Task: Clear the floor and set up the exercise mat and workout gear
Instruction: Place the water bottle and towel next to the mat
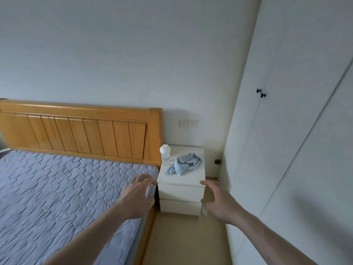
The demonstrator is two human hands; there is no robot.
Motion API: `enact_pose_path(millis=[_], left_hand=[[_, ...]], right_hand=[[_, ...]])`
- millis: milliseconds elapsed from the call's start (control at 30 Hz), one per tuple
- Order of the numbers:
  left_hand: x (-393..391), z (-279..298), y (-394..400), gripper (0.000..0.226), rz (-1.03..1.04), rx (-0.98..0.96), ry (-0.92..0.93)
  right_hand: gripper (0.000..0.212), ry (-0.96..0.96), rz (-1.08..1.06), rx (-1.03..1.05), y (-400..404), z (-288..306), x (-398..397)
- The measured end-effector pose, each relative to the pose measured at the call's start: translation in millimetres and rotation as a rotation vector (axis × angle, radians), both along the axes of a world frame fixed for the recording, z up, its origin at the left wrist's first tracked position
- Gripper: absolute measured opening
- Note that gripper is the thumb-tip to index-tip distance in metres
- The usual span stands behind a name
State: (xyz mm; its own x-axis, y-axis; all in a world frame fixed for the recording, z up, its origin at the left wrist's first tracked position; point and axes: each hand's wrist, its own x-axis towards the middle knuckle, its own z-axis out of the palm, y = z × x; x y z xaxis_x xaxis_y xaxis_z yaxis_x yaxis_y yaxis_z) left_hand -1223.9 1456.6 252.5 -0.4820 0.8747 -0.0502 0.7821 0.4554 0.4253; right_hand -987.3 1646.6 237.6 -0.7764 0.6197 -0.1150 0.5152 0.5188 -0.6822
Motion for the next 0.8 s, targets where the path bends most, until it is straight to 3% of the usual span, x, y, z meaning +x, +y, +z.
enact_pose_path(millis=[333, 800], left_hand=[[-130.2, -37.7, 125.0, 0.052, 0.059, -0.035, -0.033], [-301.4, -125.3, 342.7, 0.056, 0.086, -0.277, -0.178]], right_hand=[[0.061, -0.058, 0.029, -0.052, 141.6, -36.4, -133.9], [0.064, -0.277, -0.072, -0.192, 328.7, -129.6, -268.4]])
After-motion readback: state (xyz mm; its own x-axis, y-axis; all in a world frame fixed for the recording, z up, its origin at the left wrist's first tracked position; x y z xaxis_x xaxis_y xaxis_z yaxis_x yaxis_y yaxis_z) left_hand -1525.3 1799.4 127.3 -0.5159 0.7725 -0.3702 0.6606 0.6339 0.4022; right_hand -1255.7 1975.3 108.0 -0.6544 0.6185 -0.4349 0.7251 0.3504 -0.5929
